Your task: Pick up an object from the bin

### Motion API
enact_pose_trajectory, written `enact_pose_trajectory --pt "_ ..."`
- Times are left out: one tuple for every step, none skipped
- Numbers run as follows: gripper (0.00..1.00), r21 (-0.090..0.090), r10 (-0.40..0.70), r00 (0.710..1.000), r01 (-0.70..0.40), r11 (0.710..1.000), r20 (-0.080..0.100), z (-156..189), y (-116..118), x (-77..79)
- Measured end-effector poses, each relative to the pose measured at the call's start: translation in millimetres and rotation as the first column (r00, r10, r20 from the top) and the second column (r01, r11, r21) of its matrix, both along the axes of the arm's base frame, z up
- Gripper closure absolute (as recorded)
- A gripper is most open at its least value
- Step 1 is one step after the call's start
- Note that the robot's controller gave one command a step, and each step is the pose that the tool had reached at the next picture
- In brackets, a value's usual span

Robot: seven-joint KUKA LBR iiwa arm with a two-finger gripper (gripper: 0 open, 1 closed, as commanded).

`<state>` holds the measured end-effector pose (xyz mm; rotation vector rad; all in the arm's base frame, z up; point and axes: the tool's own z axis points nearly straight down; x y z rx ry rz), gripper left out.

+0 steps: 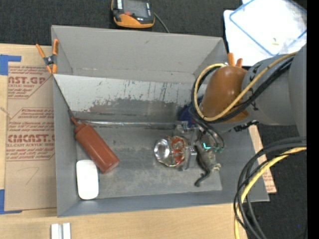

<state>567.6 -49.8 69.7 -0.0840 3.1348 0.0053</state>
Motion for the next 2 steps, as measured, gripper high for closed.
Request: enact_pose_trajectory --pt "1.00 0.000 0.000 1.000 0.000 1.000 0.000 0.0 0.0 0.1" --pt "1.00 0.000 0.000 1.000 0.000 1.000 0.000 0.0 0.0 0.1"
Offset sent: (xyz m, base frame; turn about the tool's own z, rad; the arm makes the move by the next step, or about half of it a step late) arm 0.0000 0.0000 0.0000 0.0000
